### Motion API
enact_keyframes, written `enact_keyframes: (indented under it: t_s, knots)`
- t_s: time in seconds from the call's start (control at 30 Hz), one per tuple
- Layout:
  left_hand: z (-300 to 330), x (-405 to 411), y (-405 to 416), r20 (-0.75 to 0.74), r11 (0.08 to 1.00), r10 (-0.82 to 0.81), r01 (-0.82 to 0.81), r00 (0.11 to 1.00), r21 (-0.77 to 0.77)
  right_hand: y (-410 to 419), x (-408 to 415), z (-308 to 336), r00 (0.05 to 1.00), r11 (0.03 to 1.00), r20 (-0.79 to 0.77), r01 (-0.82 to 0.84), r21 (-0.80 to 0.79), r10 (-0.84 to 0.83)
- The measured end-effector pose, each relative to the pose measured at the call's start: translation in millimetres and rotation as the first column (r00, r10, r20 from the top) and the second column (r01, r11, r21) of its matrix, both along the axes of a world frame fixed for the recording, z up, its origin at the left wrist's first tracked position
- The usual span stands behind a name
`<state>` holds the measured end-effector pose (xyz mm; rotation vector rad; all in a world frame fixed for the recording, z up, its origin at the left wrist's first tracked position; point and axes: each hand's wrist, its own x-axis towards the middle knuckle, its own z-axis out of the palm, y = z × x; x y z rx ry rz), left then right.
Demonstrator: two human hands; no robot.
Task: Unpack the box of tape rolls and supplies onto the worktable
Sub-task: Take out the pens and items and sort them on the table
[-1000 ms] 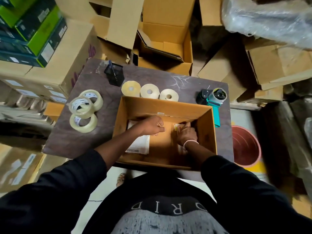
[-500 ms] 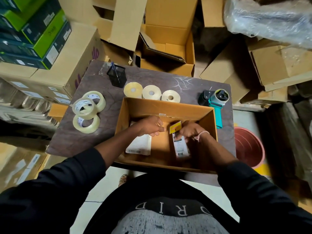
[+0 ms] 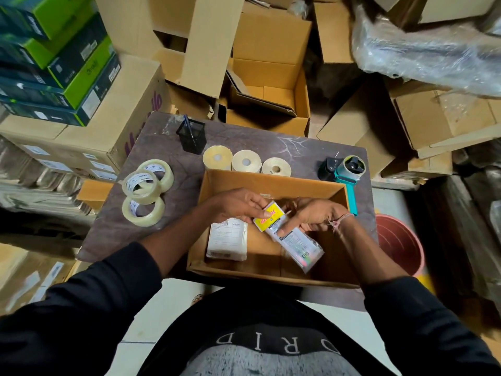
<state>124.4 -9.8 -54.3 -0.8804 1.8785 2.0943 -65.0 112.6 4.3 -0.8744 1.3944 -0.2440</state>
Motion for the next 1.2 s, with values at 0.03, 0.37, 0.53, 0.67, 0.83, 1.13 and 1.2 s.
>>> enact_keyframes:
  t_s: [0.03, 0.37, 0.53, 0.67, 0.83, 1.13, 1.2]
  knots:
    - [1, 2, -1, -0.003, 1.0, -0.005, 0.005, 1.0, 0.02, 2, 3, 5, 1.0, 1.0, 0.013, 0.016, 0.021, -0.017]
    - [39, 39, -35, -0.107, 0.975, 0.203, -0.191, 0.973, 0.112, 10, -8, 17, 0.988, 0.989, 0.06, 0.142, -0.045, -0.139]
    - [61, 61, -49, -0.088, 0.996, 0.05, -0.043, 0.995, 0.082, 0, -19, 28, 0.964, 0.955, 0.103, 0.258, -0.142, -0.245]
    - [77, 65, -52, 0.01, 0.987, -0.136, 0.136, 0.991, -0.083, -14, -9, 40, 0.987, 0.97, 0.061, 0.159, -0.185, -0.15]
    - [93, 58, -40, -0.029, 0.908, -0.363, 0.346, 0.931, -0.236, -29, 12, 55, 0.988, 0.963, 0.098, 0.142, -0.231, -0.123]
    - [79, 77, -50, -0.202, 0.967, -0.205, 0.167, 0.958, -0.192, -39, 13, 71, 0.851, 0.662, -0.27, 0.117, -0.74, -0.451]
    - [78, 78, -51, -0.206, 0.973, -0.185, 0.149, 0.961, -0.179, -42, 21, 68, 0.762, 0.542, -0.438, -0.138, -0.829, -0.477]
